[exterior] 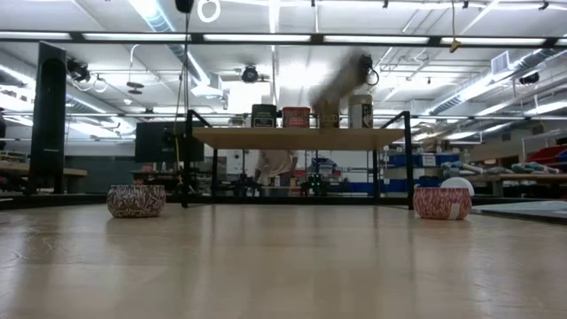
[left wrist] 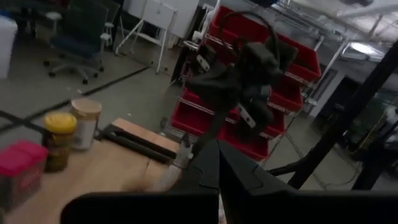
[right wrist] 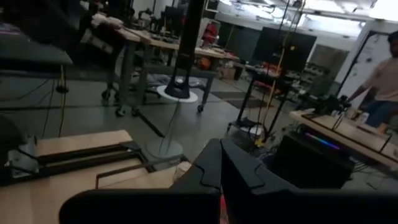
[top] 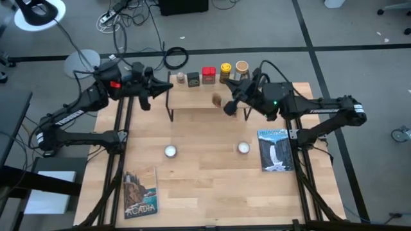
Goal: Shelf spices
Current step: Put the orange seasoning pack on the shelf
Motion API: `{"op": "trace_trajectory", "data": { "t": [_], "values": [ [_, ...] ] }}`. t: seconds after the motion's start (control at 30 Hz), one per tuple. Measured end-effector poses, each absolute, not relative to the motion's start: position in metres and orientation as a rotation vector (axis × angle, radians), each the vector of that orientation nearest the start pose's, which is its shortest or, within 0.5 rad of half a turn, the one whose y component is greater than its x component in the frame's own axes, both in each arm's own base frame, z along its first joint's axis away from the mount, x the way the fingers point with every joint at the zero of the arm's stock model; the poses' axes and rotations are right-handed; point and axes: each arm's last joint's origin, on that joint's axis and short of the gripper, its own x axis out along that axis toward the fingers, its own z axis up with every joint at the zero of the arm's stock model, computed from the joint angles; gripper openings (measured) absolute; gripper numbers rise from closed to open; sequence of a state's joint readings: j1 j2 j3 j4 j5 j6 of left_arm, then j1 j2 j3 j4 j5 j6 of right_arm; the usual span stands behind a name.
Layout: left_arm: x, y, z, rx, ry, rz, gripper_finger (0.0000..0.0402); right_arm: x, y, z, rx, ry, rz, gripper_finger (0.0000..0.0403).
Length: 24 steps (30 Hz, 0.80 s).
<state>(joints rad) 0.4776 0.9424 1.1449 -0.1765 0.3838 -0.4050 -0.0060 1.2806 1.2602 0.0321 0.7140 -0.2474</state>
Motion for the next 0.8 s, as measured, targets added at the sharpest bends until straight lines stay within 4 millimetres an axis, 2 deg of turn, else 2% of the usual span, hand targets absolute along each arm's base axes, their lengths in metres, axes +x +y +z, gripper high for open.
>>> {"op": "trace_trajectory", "data": {
  "t": [0.2, 0.33, 0.47, 0.63, 0.8],
  "values": [
    [0.184, 0.081, 0.394, -0.476, -0.045, 0.074, 0.0004, 0.282, -0.034, 0.405, -0.242, 0.142, -0.722, 0.0000],
    [0.189, 0.081, 0.378, -0.508, -0.049, 0.055, 0.0004, 0.282, -0.035, 0.398, -0.254, 0.208, -0.650, 0.0000],
    [0.194, 0.073, 0.365, -0.403, -0.003, -0.018, 0.0004, 0.280, -0.025, 0.383, -0.263, 0.349, -0.493, 0.0000],
    [0.211, 0.061, 0.337, -0.291, 0.092, -0.042, 0.0010, 0.277, -0.010, 0.374, -0.265, 0.441, -0.423, 0.0001],
    [0.245, 0.043, 0.303, -0.304, 0.215, -0.097, 0.0067, 0.276, 0.008, 0.383, -0.329, 0.363, -0.395, 0.0022]
  ]
}}
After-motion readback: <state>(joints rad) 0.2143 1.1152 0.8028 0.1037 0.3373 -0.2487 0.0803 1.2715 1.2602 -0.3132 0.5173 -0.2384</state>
